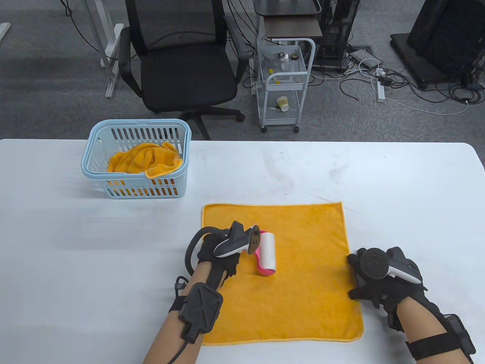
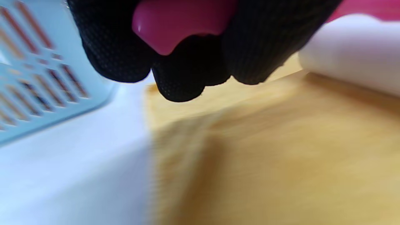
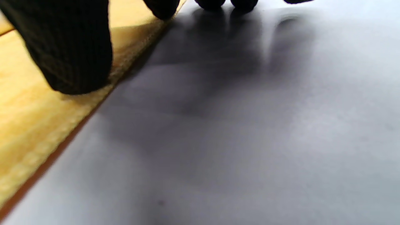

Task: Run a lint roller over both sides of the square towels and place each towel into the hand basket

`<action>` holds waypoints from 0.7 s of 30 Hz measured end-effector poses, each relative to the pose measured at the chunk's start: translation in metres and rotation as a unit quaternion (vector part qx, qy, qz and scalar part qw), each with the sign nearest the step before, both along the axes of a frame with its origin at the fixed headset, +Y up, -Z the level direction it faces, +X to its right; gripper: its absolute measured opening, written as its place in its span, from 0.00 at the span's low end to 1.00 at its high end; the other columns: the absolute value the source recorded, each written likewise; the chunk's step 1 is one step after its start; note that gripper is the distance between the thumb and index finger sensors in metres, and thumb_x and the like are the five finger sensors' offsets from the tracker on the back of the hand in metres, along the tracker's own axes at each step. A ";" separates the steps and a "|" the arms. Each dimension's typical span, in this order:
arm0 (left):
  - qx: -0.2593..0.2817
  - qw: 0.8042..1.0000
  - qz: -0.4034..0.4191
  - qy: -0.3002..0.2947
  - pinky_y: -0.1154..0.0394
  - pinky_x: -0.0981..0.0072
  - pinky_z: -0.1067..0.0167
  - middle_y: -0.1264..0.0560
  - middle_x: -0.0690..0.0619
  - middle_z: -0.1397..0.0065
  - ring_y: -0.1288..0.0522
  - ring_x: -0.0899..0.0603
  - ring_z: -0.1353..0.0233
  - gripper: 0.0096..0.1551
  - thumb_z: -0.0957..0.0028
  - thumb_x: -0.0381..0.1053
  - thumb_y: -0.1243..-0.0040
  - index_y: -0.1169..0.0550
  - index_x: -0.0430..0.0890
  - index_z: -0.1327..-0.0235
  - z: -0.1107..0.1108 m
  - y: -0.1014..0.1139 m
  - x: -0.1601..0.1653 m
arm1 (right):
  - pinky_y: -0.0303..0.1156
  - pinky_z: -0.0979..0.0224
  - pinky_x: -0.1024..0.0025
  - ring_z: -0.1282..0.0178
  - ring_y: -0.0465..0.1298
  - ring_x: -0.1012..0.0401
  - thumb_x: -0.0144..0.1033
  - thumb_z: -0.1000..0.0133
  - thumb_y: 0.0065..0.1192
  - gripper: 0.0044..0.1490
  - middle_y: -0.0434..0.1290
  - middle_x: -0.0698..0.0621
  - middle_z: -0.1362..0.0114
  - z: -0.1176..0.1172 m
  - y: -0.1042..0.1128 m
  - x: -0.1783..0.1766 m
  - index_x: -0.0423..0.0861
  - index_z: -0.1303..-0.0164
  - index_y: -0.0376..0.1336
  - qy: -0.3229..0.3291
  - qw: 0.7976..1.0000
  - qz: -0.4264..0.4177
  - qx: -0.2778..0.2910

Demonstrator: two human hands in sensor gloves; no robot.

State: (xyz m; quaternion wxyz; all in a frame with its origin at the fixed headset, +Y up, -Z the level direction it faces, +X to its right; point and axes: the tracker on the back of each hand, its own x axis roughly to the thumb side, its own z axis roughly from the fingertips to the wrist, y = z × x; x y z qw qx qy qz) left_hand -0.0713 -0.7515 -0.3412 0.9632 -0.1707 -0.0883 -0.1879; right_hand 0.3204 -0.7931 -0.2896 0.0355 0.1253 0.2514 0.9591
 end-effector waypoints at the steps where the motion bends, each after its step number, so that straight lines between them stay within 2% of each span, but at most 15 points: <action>1: 0.000 1.000 -0.027 0.014 0.20 0.45 0.40 0.26 0.58 0.29 0.18 0.43 0.35 0.22 0.45 0.50 0.34 0.30 0.65 0.41 -0.001 0.002 -0.011 | 0.50 0.25 0.27 0.16 0.43 0.34 0.61 0.50 0.72 0.64 0.40 0.37 0.14 0.000 0.000 0.000 0.47 0.14 0.42 0.000 1.000 0.000 0.000; 7: 0.013 0.991 -0.097 0.090 0.22 0.43 0.37 0.27 0.57 0.28 0.20 0.42 0.32 0.22 0.45 0.48 0.33 0.29 0.65 0.42 -0.005 0.013 -0.067 | 0.50 0.25 0.27 0.16 0.43 0.34 0.61 0.50 0.72 0.64 0.40 0.37 0.14 0.000 0.000 0.000 0.46 0.14 0.42 0.001 1.000 0.000 0.000; 10: -0.009 0.993 -0.037 0.112 0.22 0.44 0.37 0.27 0.57 0.28 0.20 0.42 0.33 0.23 0.44 0.48 0.33 0.30 0.64 0.40 -0.004 0.018 -0.080 | 0.50 0.25 0.27 0.16 0.43 0.34 0.61 0.49 0.72 0.64 0.40 0.37 0.14 0.000 0.000 0.000 0.46 0.14 0.42 0.001 1.000 0.000 0.000; 12: -0.008 0.995 0.014 0.101 0.20 0.46 0.39 0.27 0.57 0.29 0.19 0.43 0.34 0.24 0.44 0.49 0.33 0.32 0.63 0.39 -0.004 0.018 -0.072 | 0.50 0.25 0.27 0.16 0.43 0.34 0.61 0.49 0.72 0.64 0.40 0.37 0.14 0.000 0.000 0.000 0.47 0.14 0.42 0.001 1.000 0.000 0.000; 14: -0.012 0.993 0.092 0.073 0.18 0.49 0.41 0.27 0.57 0.30 0.18 0.44 0.36 0.27 0.45 0.51 0.32 0.33 0.62 0.37 -0.005 0.014 -0.049 | 0.50 0.25 0.27 0.16 0.43 0.34 0.61 0.49 0.72 0.64 0.40 0.37 0.14 0.000 0.000 0.000 0.46 0.14 0.42 0.001 1.000 0.000 0.000; 16: -0.017 0.990 0.135 0.050 0.18 0.52 0.42 0.27 0.57 0.30 0.18 0.44 0.37 0.29 0.46 0.52 0.32 0.34 0.61 0.35 -0.003 0.008 -0.024 | 0.50 0.25 0.27 0.16 0.43 0.34 0.61 0.49 0.72 0.64 0.40 0.37 0.14 0.000 0.000 0.000 0.46 0.14 0.42 0.001 1.000 0.000 0.000; 19: -0.011 0.990 0.138 0.011 0.16 0.55 0.45 0.26 0.58 0.32 0.17 0.46 0.39 0.29 0.46 0.54 0.33 0.34 0.60 0.35 0.000 -0.003 0.011 | 0.50 0.25 0.27 0.16 0.43 0.34 0.61 0.49 0.72 0.64 0.40 0.37 0.14 0.000 0.000 0.000 0.46 0.14 0.42 0.001 1.000 0.000 0.000; 21: -0.012 0.991 0.132 0.008 0.16 0.55 0.45 0.26 0.58 0.32 0.17 0.46 0.39 0.29 0.46 0.54 0.33 0.34 0.60 0.34 0.000 -0.010 0.023 | 0.50 0.25 0.27 0.16 0.43 0.34 0.61 0.49 0.72 0.64 0.40 0.37 0.14 0.000 0.000 0.000 0.46 0.14 0.42 0.001 1.000 0.000 -0.001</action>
